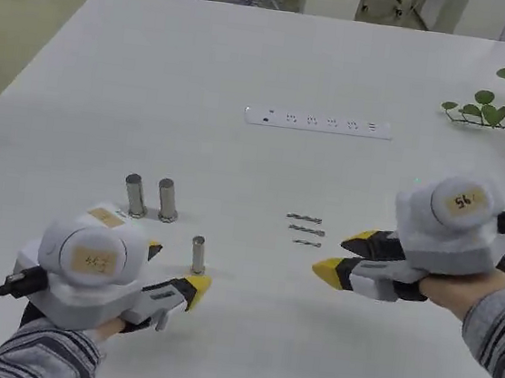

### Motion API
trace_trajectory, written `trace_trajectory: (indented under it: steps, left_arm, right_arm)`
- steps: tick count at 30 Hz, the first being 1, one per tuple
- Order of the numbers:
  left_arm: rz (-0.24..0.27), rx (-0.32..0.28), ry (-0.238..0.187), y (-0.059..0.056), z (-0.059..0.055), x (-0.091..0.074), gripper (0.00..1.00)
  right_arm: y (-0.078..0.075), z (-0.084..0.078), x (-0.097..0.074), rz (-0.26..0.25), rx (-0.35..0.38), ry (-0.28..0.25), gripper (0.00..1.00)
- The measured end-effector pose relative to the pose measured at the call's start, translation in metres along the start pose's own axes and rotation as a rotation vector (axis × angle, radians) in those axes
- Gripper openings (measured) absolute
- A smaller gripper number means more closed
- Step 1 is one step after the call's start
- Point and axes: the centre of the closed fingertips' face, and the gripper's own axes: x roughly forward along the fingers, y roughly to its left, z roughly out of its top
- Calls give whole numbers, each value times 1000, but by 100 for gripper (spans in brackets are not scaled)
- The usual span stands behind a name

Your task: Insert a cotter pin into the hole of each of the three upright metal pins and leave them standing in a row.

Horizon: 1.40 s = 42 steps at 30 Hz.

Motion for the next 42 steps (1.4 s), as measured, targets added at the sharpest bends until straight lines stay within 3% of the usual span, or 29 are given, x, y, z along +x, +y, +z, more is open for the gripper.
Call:
trace_trajectory:
  steps: [5,16,27,34,42]
  left_arm:
    - [19,-7,-6,2,-6,-13,57]
    - [55,-2,-32,3,-9,-35,70]
    - [68,-11,-23,6,-13,-41,71]
    - [74,-15,-17,8,-15,-43,70]
    - [79,-7,-4,9,-17,-44,68]
  right_arm:
    - [-8,-1,13,14,-2,45,24]
    - [-19,3,40,55,-151,140,14]
    - [-21,0,61,86,-203,226,9]
    - [-29,-1,65,92,-176,262,6]
    - [-38,-4,69,83,-255,312,0]
